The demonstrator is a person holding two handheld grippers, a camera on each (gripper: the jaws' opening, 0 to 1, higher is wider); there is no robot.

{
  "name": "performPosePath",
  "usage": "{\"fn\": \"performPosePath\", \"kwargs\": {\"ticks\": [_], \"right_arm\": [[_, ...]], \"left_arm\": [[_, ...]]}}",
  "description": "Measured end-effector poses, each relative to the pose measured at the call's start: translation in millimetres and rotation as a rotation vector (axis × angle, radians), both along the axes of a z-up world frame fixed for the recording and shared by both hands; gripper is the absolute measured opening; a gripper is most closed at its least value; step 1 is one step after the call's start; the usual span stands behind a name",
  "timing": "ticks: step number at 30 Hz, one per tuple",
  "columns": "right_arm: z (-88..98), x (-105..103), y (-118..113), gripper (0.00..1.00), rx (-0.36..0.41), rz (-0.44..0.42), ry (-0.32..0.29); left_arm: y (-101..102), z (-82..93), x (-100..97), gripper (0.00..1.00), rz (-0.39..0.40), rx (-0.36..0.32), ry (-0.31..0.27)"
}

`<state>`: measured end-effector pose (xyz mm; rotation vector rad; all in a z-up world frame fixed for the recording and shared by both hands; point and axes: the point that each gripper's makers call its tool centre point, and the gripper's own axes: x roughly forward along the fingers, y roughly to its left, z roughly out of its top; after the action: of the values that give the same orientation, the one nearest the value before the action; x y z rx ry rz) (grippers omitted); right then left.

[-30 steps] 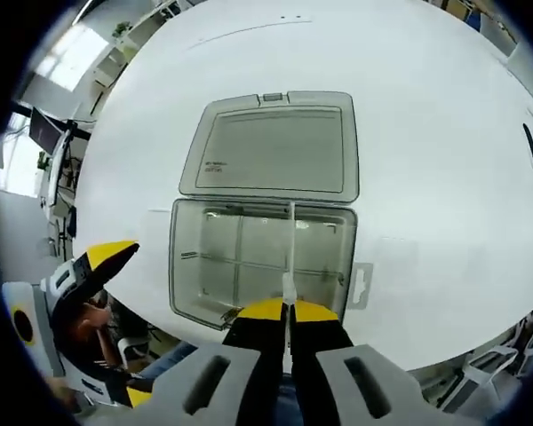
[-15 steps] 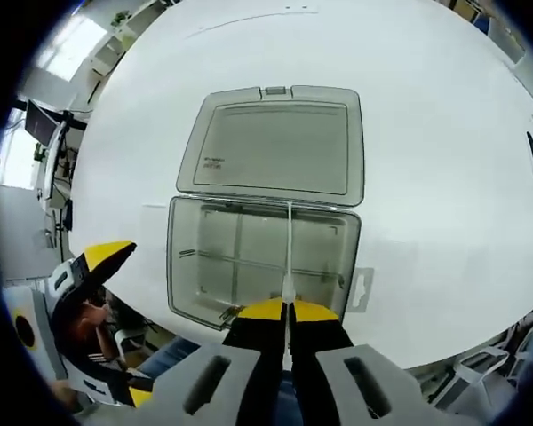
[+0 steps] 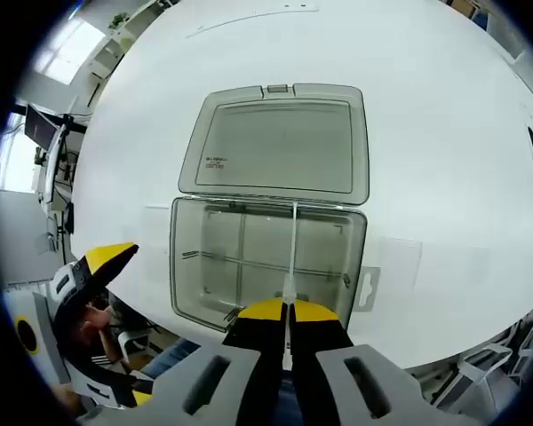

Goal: Insert the divider into the dual guide fixture by aligning both edges with the guide slots and pushing it downward to the bottom, including one-sided entry, uneven engagement, binding, and posture correction.

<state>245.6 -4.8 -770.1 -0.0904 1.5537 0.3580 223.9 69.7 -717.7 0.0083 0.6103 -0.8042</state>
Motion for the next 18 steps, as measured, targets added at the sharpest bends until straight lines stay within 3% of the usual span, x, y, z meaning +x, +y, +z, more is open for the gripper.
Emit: {"fn": "performPosePath", "kwargs": {"ticks": [18], "right_arm": [[-6.8, 1.0, 0.1, 0.00, -0.014, 0.009, -0.002]], "left_arm": [[1.5, -0.6, 0.0, 0.69, 0.004, 0.001, 0.003]]}}
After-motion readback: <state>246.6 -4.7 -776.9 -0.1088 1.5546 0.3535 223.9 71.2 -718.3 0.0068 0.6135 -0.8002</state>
